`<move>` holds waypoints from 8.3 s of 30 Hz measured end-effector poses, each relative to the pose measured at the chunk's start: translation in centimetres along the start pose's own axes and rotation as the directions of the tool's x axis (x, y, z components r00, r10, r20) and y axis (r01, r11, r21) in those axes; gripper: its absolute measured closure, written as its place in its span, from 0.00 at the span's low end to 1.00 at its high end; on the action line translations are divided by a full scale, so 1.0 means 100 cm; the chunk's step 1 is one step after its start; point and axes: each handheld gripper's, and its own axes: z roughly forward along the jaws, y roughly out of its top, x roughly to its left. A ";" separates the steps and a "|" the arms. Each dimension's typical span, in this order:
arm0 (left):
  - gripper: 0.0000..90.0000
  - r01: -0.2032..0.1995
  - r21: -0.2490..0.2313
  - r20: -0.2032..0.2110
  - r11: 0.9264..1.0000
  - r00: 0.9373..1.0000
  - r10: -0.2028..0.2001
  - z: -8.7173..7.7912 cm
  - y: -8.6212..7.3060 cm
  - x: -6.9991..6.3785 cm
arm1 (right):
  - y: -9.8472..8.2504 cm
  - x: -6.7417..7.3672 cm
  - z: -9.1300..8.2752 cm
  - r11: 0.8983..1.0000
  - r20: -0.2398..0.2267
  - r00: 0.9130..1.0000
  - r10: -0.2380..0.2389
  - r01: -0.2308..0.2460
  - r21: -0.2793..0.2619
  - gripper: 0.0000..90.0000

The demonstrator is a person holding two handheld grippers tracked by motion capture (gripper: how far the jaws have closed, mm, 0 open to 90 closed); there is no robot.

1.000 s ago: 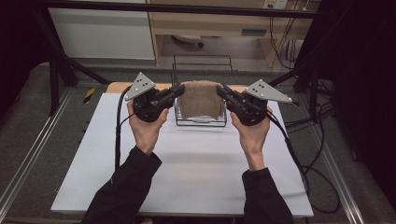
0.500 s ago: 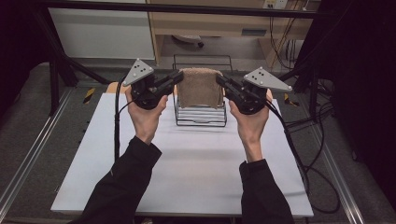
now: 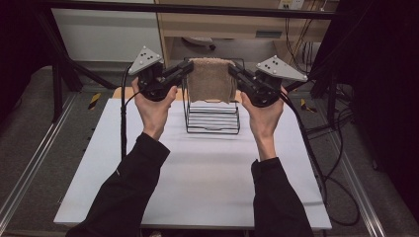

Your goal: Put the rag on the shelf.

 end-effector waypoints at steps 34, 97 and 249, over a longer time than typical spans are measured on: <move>0.95 -0.016 -0.006 -0.045 1.000 0.999 0.016 0.035 0.030 0.019 | 0.028 -0.025 0.031 0.999 0.033 0.999 -0.033 0.033 -0.013 0.95; 0.95 -0.086 0.118 -0.019 0.989 0.996 0.089 0.055 -0.022 0.033 | -0.028 -0.049 0.052 0.994 0.004 1.000 -0.012 0.011 0.113 0.94; 0.16 -0.005 0.499 0.020 0.866 1.000 -0.005 -0.075 -0.159 0.050 | -0.140 -0.051 -0.053 0.888 -0.053 0.987 0.150 -0.111 0.447 0.01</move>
